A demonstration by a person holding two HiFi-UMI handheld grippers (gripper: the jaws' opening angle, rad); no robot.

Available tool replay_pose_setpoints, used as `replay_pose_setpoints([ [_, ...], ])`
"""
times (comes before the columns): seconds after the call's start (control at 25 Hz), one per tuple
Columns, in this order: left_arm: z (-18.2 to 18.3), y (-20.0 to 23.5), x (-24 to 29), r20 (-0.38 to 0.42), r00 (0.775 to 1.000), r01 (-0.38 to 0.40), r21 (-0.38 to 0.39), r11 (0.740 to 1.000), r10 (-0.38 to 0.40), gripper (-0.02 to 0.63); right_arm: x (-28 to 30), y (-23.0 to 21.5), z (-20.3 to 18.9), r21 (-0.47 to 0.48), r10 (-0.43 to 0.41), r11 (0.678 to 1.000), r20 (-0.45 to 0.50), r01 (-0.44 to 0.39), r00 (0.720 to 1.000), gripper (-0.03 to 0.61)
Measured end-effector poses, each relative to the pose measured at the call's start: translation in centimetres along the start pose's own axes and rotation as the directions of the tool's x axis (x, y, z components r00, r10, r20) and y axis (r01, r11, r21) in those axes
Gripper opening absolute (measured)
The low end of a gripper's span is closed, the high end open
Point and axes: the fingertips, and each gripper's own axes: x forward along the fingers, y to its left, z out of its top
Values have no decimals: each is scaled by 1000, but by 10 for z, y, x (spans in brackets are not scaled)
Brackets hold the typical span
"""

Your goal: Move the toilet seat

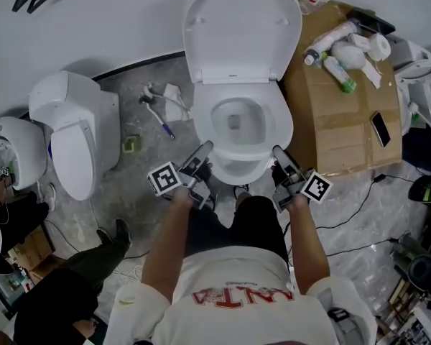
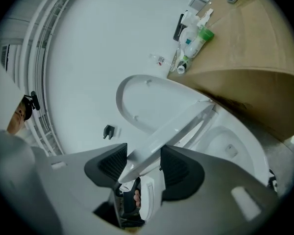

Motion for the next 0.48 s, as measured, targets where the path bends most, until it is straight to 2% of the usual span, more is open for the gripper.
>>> replay_pose_setpoints([
  [0.16, 12, -15, 8, 16, 999, 33, -24, 999, -33, 190, 14, 10, 17, 23, 31, 999, 5, -31, 999, 206],
  [0.36, 26, -29, 16, 8, 999, 35, -13, 999, -35, 190, 28, 21, 34, 49, 53, 997, 22, -54, 998, 199],
  [0.48, 34, -39, 23, 30, 998, 48, -5, 999, -48, 190, 36, 27, 45, 45, 69, 996, 32, -70, 997, 199],
])
